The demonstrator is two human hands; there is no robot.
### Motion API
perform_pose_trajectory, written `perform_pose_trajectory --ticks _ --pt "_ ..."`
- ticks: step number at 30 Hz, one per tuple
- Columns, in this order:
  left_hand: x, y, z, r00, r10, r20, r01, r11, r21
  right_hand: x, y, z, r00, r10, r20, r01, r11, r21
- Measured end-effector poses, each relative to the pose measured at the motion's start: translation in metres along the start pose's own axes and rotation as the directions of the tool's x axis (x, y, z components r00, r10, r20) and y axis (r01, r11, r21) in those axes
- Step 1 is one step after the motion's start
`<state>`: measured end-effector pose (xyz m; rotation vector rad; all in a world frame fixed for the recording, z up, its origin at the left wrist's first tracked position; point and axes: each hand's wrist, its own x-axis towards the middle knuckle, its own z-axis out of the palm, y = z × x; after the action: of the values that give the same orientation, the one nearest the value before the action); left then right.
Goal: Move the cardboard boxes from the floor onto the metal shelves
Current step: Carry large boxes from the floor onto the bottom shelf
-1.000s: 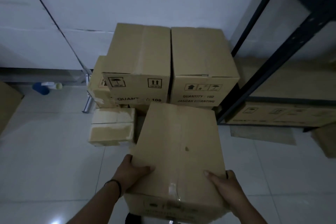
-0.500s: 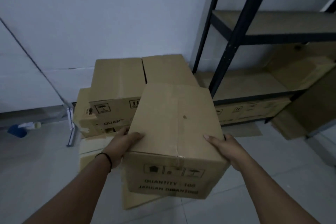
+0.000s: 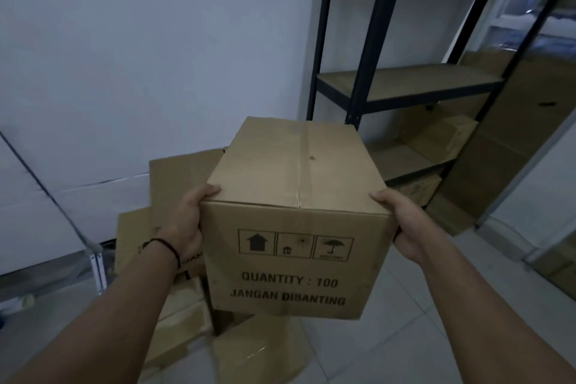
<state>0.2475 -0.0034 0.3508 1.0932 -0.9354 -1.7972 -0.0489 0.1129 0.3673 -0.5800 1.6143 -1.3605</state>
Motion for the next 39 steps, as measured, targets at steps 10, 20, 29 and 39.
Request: perform_pose_trajectory --ticks 10,20,29,39 --pt "-0.03 0.064 0.053 0.961 0.255 0.108 -0.261 0.965 0.039 -0.059 -0.062 -0.024 0.966 -0.253 -0.057 0.259 0.945 0.199" --pt "-0.055 0.078 0.121 0.919 0.29 0.268 -0.308 0.951 0.026 -0.117 -0.093 -0.079 0.927 -0.348 -0.141 0.374 0.89 0.261" --pt "-0.077 0.062 0.201 0.886 0.267 0.379 -0.304 0.952 0.041 -0.158 -0.094 -0.155 0.862 -0.412 -0.294 0.481 0.848 0.223" --pt "-0.116 0.017 0.319 0.885 0.189 0.426 -0.231 0.972 0.048 -0.192 -0.083 -0.268 0.812 -0.4 -0.425 0.527 0.816 0.239"
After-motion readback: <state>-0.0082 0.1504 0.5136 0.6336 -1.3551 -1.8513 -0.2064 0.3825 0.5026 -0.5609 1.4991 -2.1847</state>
